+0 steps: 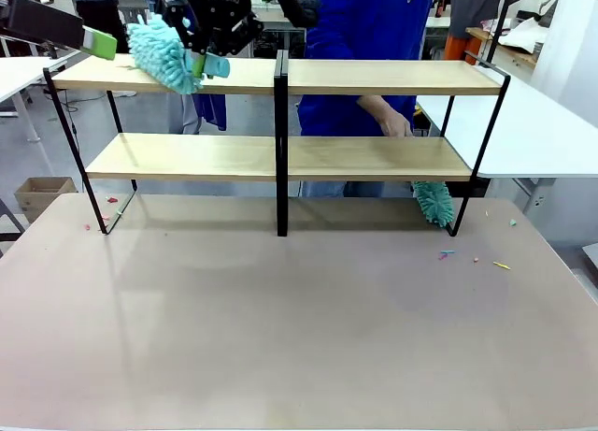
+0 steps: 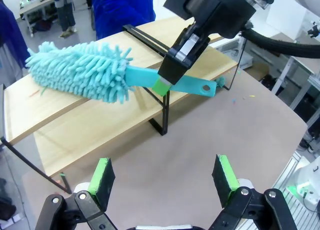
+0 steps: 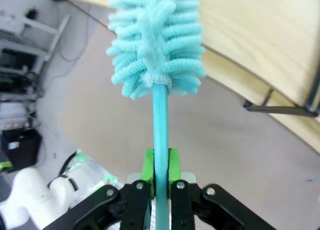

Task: Clean the shelves.
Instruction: Clean another randomly selected level of the Shelf with the Duster.

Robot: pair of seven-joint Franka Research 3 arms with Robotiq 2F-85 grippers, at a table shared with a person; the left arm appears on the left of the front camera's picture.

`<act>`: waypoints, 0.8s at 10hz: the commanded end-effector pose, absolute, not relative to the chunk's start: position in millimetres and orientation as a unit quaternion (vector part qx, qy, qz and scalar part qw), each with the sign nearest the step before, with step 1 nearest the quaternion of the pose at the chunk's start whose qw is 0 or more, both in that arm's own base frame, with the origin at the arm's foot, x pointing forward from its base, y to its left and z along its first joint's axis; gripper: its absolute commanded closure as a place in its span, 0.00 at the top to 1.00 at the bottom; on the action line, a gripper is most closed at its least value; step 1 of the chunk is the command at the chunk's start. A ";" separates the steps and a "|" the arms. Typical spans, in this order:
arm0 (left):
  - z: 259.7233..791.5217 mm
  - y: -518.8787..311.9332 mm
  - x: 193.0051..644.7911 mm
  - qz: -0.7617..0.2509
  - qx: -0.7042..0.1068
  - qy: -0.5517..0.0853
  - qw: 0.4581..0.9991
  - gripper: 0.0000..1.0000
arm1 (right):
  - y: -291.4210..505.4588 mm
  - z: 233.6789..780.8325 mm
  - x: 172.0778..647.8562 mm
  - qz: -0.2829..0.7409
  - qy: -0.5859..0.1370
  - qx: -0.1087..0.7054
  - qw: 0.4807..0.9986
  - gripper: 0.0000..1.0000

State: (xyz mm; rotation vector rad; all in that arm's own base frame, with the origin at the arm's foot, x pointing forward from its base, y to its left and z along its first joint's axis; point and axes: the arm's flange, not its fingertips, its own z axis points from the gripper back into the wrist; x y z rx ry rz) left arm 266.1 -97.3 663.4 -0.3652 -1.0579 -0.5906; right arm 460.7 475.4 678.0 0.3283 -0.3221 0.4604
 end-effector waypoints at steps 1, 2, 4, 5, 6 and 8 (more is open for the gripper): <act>661.7 -96.1 265.7 -0.279 -0.172 -0.495 0.805 1.00 | 495.6 698.4 474.1 0.290 -0.129 0.161 0.935 0.13; 661.7 -96.1 265.7 -0.279 -0.172 -0.495 0.805 1.00 | 498.9 701.6 478.0 0.296 -0.133 0.159 0.932 0.13; 661.7 -96.1 265.7 -0.279 -0.172 -0.495 0.805 1.00 | 502.6 707.3 482.8 0.349 -0.128 0.147 0.917 0.13; 661.7 -96.1 265.7 -0.279 -0.172 -0.495 0.805 1.00 | 497.8 710.3 484.8 0.420 -0.098 0.136 0.892 0.13; 661.7 -96.1 265.7 -0.279 -0.172 -0.495 0.805 1.00 | 487.0 713.9 480.0 0.510 -0.048 0.124 0.850 0.13; 661.7 -96.1 265.7 -0.279 -0.172 -0.495 0.805 1.00 | 452.5 722.1 474.0 0.591 0.012 0.136 0.795 0.13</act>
